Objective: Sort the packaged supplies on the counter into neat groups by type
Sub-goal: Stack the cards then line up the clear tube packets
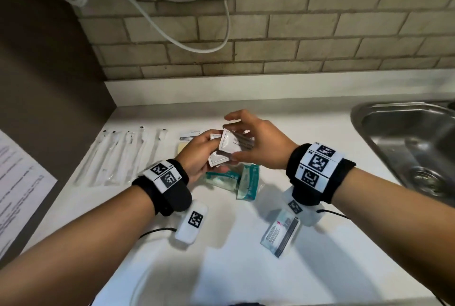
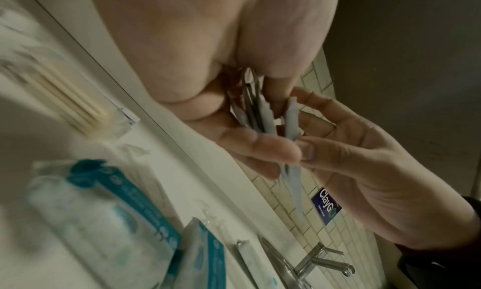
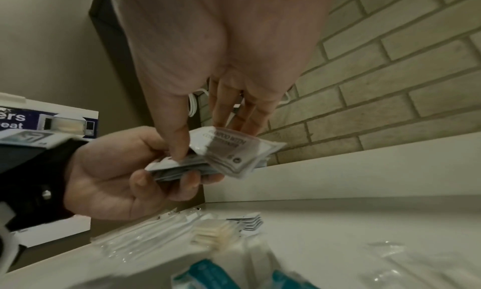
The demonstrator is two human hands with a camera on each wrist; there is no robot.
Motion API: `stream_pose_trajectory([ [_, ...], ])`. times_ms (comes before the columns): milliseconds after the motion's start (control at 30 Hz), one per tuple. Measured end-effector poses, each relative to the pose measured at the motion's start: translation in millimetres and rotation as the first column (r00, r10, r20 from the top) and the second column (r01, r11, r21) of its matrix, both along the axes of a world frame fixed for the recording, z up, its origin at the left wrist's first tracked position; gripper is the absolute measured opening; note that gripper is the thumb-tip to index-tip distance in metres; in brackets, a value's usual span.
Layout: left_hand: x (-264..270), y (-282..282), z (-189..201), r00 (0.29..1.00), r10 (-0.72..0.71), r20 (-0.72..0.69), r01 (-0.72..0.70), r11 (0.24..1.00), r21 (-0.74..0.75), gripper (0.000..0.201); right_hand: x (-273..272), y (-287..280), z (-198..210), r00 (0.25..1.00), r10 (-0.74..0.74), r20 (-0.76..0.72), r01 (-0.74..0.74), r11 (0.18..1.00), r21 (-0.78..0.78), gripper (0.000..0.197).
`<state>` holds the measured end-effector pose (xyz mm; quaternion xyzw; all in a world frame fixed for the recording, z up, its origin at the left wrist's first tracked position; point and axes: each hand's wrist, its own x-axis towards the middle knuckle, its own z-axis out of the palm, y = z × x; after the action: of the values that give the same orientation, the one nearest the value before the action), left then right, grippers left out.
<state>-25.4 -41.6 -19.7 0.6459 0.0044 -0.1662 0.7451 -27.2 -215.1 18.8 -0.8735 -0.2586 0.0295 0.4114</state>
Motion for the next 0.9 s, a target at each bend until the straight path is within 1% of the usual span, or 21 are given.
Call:
stream_pose_trajectory([
  [67, -4, 8, -1, 0.999, -0.004, -0.033, 0.003, 0.999, -0.035, 0.018, -2, 7, -1, 1.0, 0.023, -0.006, -0.023, 0.999, -0.035, 0.076],
  [133, -8, 16, 0, 0.996, -0.005, -0.087, -0.004, 0.995, -0.101, 0.029, -2, 16, -2, 0.999, 0.045, 0.003, -0.045, 0.995, -0.088, 0.078],
  [200, -10, 22, 1, 0.995, 0.006, -0.096, -0.017, 0.994, -0.111, 0.035, -2, 26, -1, 0.998, 0.066, 0.006, -0.065, 0.993, -0.103, 0.079],
  [233, -11, 24, 2, 0.998, 0.003, -0.066, -0.008, 0.997, -0.075, 0.031, -2, 30, -1, 0.997, 0.074, 0.002, -0.074, 0.993, -0.092, 0.081],
  [300, -12, 30, 3, 1.0, 0.008, 0.006, -0.008, 1.0, 0.014, 0.013, -3, 39, 1, 0.996, 0.09, -0.026, -0.091, 0.994, -0.057, 0.088],
  [333, -11, 34, 3, 0.999, 0.022, 0.027, -0.024, 0.998, 0.053, 0.011, -3, 43, 2, 0.995, 0.09, -0.036, -0.092, 0.994, -0.053, 0.092],
  [367, -10, 38, 2, 0.998, 0.042, 0.039, -0.045, 0.995, 0.09, 0.015, -3, 44, 3, 0.997, 0.073, -0.023, -0.075, 0.994, -0.08, 0.097],
  [433, -8, 51, 2, 0.993, 0.113, 0.04, -0.118, 0.983, 0.138, 0.022, -1, 44, 0, 1.0, -0.009, 0.014, 0.012, 0.98, -0.198, 0.101],
  [500, -5, 66, 2, 0.981, 0.187, 0.046, -0.191, 0.971, 0.146, 0.023, 2, 40, -6, 0.997, -0.084, 0.003, 0.08, 0.938, -0.339, 0.09],
  [533, -5, 73, 2, 0.973, 0.226, 0.05, -0.231, 0.963, 0.143, 0.024, 2, 40, -11, 0.997, -0.072, -0.011, 0.06, 0.899, -0.435, 0.081],
  [600, -2, 83, 3, 0.955, 0.291, 0.063, -0.297, 0.944, 0.141, 0.027, -2, 44, -25, 0.998, 0.02, -0.057, -0.051, 0.791, -0.61, 0.066],
  [667, 1, 89, 3, 0.95, 0.305, 0.069, -0.312, 0.94, 0.138, 0.025, -7, 51, -42, 0.991, 0.093, -0.096, -0.134, 0.686, -0.716, 0.063],
  [700, 1, 91, 4, 0.951, 0.299, 0.071, -0.307, 0.942, 0.136, 0.024, -9, 53, -51, 0.989, 0.104, -0.109, -0.15, 0.642, -0.752, 0.065],
  [733, 2, 92, 4, 0.953, 0.293, 0.071, -0.3, 0.944, 0.134, 0.023, -10, 53, -57, 0.988, 0.098, -0.117, -0.153, 0.616, -0.773, 0.065],
  [833, 1, 94, 4, 0.963, 0.258, 0.073, -0.266, 0.953, 0.144, 0.02, -12, 46, -62, 0.992, 0.019, -0.128, -0.111, 0.636, -0.763, 0.064],
  [900, 0, 93, 1, 0.97, 0.234, 0.068, -0.242, 0.959, 0.148, 0.02, -14, 37, -61, 0.993, -0.012, -0.12, -0.085, 0.637, -0.766, 0.068],
])
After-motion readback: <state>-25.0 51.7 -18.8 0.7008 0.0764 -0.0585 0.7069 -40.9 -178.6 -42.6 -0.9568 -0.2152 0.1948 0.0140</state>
